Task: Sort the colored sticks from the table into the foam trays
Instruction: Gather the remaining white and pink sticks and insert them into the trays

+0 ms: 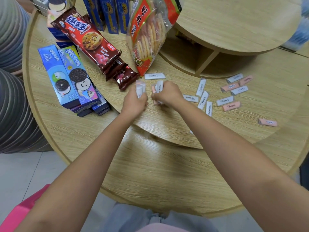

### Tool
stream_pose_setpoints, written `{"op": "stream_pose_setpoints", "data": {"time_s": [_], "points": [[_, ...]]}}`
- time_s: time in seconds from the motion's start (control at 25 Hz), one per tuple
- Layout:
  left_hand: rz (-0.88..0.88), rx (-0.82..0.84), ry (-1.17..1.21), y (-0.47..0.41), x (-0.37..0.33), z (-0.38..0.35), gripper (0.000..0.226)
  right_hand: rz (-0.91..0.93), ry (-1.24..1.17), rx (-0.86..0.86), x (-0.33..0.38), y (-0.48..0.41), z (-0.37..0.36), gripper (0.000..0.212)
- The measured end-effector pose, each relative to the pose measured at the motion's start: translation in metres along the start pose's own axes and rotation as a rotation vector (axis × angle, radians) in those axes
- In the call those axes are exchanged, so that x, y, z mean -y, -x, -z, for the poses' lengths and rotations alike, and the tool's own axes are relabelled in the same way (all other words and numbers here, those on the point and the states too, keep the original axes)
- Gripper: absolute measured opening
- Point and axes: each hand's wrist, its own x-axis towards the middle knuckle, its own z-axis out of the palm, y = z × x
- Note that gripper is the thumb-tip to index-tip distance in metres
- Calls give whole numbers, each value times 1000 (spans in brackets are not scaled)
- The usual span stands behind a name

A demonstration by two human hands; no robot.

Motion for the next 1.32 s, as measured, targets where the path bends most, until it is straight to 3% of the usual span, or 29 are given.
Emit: {"op": "stream_pose_setpoints", "data": {"time_s": [0.24,0.44,0.6,0.72,0.8,0.88,1.0,1.12,1.32], "points": [[217,112,473,5,-9,-1,15,-63,235,-85,15,2,-5,21],[373,118,610,3,-13,0,7,-71,228,-24,15,0,-3,14],[425,120,683,4,-13,-1,13,-50,218,-36,7,-1,8,17],[384,177,765,11,-16,-1,15,11,-158,38,7,8,19,19],[334,278,883,15,-19,-1,30,76,-303,77,13,19,20,19],[313,321,940,19,-24,-3,41,125,-274,104,21,28,16,22],[372,249,934,21,-28,-8,22,209,-46,85,28,38,9,17],[390,219,1055,18,-26,-9,13,242,-67,93,31,42,9,18],[347,235,1115,12,-21,-10,25,265,-130,206,29,42,17,13]]}}
